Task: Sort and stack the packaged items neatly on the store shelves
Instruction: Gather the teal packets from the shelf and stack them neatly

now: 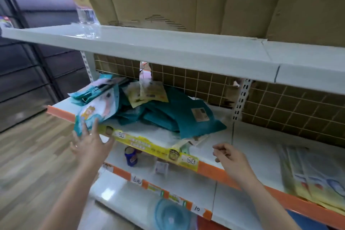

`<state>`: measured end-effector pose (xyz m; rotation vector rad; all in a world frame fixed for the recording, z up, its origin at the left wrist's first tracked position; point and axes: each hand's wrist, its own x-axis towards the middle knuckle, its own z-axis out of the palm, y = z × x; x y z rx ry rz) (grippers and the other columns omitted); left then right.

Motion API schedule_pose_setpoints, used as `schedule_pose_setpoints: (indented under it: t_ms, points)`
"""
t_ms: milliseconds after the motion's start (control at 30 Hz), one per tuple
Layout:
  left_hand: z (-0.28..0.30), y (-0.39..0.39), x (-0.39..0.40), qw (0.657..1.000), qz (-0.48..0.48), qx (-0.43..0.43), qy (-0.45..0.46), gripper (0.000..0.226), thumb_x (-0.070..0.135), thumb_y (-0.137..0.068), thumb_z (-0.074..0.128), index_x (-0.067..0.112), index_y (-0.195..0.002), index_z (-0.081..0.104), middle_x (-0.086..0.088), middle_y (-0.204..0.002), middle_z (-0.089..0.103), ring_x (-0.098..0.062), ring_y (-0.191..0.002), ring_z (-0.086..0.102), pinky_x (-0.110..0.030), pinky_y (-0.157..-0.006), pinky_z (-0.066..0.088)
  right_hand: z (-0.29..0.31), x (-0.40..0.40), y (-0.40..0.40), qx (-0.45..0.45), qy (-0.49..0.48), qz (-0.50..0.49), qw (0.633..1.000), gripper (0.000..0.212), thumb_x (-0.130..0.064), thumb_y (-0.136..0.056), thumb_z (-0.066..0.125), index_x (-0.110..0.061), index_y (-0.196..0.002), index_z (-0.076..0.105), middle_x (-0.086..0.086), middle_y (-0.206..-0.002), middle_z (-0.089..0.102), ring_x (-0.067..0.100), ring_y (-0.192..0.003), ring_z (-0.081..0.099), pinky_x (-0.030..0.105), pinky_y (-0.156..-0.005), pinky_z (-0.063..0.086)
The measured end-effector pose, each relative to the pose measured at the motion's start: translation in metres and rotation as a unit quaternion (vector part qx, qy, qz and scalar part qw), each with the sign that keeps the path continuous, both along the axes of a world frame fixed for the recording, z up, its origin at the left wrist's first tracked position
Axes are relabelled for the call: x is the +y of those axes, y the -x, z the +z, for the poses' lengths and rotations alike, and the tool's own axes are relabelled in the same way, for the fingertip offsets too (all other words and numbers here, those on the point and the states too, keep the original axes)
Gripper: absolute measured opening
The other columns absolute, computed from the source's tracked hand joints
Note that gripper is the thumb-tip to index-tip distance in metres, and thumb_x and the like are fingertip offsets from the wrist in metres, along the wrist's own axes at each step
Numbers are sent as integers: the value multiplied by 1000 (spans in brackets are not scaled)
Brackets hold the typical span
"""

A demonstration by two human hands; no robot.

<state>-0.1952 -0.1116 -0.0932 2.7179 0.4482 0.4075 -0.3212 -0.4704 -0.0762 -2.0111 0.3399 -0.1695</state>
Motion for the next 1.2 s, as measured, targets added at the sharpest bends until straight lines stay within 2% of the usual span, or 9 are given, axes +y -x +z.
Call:
schedule_pose_setpoints:
  t_ms: [167,367,467,600,800,900,1033,1133,1200]
  points:
    - [-44,-124,56,981,-31,130,142,89,35,-87,62,33,-152,1,-11,-160,7,-42,-140,22,-51,-111,26,-6,34,-65,11,12,36,999,8,-25,-91,61,-33,-90,62,-2,-91,68,16,-86,64,31,-79,51]
    - [-86,-156,82,989,-40,53,131,62,10,-96,39,22,-153,17,-16,-158,16,-42,-137,28,-50,-106,32,-14,69,-143,36,18,41,998,8,-28,-93,58,-34,-91,63,-6,-91,67,10,-89,64,23,-76,50]
    - [-82,-163,91,989,-43,31,137,56,7,-95,40,12,-149,30,-30,-143,37,-46,-124,39,-50,-98,37,-9,95,-169,37,28,68,997,9,-25,-94,57,-31,-92,63,-4,-91,67,9,-87,63,18,-73,49]
    - [-64,-181,106,984,-24,-36,174,30,18,-89,34,9,-113,49,-33,-102,56,-42,-90,52,-47,-74,45,-9,132,-203,52,21,90,994,9,-23,-95,55,-30,-92,61,-1,-94,67,14,-87,64,19,-71,48]
    - [-30,-195,126,945,-66,-105,304,18,22,-96,32,11,-93,47,-22,-103,56,-38,-96,49,-46,-83,39,-2,223,-231,45,-12,91,995,10,-28,-88,65,-24,-96,68,-3,-94,69,10,-87,64,25,-80,52]
    - [-20,-204,138,910,-96,-122,385,35,42,-86,30,19,-100,52,-19,-112,58,-38,-105,49,-51,-95,40,2,286,-243,69,-5,143,987,34,-38,-79,74,-30,-110,65,-12,-102,67,-1,-91,62,14,-76,49]
    - [-11,-226,151,883,-175,-8,435,56,58,-76,36,19,-110,59,-10,-119,63,-31,-112,55,-51,-101,40,-17,369,-279,75,4,153,985,75,-52,-63,80,-41,-130,47,-24,-120,58,-5,-107,56,16,-88,46]
    - [10,-260,171,866,-264,62,420,64,64,-80,36,12,-102,68,-10,-108,66,-26,-100,57,-43,-97,43,-30,417,-315,52,-53,30,997,29,-24,-78,74,-23,-107,66,-10,-93,68,6,-82,62,11,-66,45]
    - [17,-305,190,914,-265,12,306,57,48,-92,30,10,-117,63,-18,-113,61,-33,-105,53,-46,-96,41,-30,431,-331,81,-8,-31,996,15,-25,-84,67,-10,-84,70,1,-73,64,12,-61,53,22,-51,38]
